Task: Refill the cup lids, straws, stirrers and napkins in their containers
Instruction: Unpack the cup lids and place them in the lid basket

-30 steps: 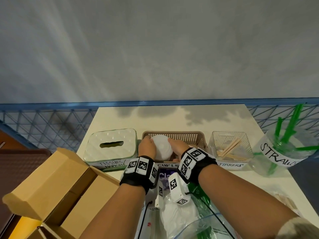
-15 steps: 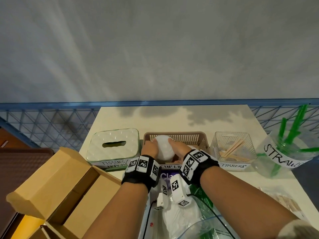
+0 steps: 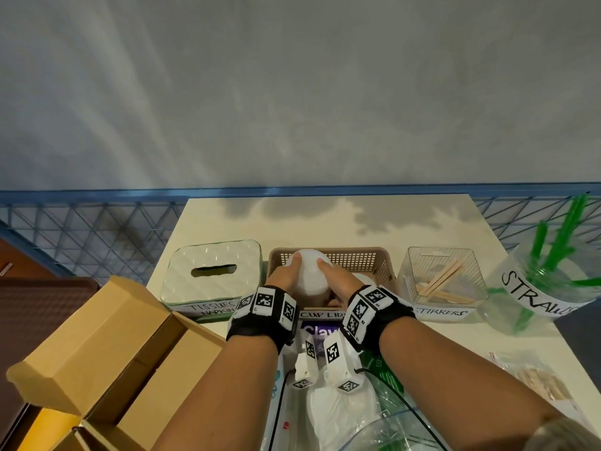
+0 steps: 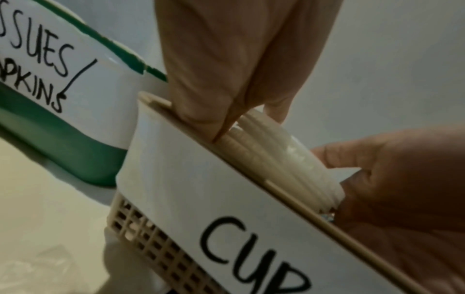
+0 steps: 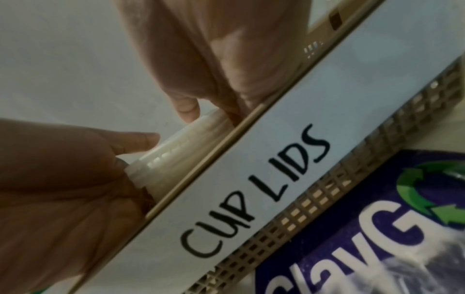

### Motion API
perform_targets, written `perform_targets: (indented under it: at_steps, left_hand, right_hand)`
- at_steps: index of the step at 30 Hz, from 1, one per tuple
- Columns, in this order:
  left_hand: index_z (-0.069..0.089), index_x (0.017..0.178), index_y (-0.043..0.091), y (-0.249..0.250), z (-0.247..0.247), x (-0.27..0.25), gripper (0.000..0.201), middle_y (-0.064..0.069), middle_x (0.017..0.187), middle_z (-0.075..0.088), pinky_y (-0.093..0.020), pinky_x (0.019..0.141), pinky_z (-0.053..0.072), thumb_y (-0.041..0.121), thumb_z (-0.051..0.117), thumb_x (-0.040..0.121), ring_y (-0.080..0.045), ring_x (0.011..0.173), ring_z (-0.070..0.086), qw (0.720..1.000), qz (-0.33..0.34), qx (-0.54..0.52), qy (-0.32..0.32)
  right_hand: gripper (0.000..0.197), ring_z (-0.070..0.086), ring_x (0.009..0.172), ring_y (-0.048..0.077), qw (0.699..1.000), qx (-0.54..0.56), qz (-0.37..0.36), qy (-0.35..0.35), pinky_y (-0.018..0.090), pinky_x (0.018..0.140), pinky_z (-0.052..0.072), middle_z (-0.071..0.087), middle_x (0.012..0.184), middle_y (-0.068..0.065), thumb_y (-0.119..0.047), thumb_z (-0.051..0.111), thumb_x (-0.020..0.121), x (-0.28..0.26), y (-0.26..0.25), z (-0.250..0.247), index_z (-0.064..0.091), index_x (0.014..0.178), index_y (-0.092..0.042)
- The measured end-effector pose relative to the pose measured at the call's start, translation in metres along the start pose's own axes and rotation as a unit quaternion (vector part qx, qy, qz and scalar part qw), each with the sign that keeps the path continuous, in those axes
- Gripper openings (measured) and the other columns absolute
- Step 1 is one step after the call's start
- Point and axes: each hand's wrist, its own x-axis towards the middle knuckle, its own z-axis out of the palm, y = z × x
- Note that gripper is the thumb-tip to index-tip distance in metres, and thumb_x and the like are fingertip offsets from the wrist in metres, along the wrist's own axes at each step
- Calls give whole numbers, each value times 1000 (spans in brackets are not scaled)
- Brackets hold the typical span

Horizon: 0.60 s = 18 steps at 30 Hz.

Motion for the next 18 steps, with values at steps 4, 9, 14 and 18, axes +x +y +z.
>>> perform_targets:
  at_steps: [4,9,14,18]
  left_hand:
    - [37,138,-3,0,-4,5,73,-22,139,46,-41,110,35,55,23,96,-34,126,46,1000,3,-12,9]
    - [42,134,-2,-5,-7,15,73,-21,133,51,-42,109,37,58,28,94,-34,122,50,998,7,-62,-8]
    - [44,133,2,-11,-7,24,67,-20,132,53,-44,107,39,55,35,94,-34,121,52,994,21,-102,-15]
    - [40,135,-4,-3,-9,9,59,-22,137,48,-40,108,36,42,31,99,-35,124,48,999,24,-17,36]
  right_hand:
    - [60,49,123,35,1000,-7,-3,-7,49,102,43,47,139,16,-48,34,96,2,1,4,34,140,-6]
    - [59,49,122,34,1000,-15,-14,-9,49,102,43,48,137,15,-48,35,96,4,-1,3,36,139,-8]
    - [60,49,123,33,999,-16,-31,-7,49,102,43,47,139,14,-49,37,95,9,1,4,36,140,-10]
    - [56,51,119,35,998,-49,-40,10,47,99,46,51,133,17,-46,34,97,3,-1,5,42,135,-6]
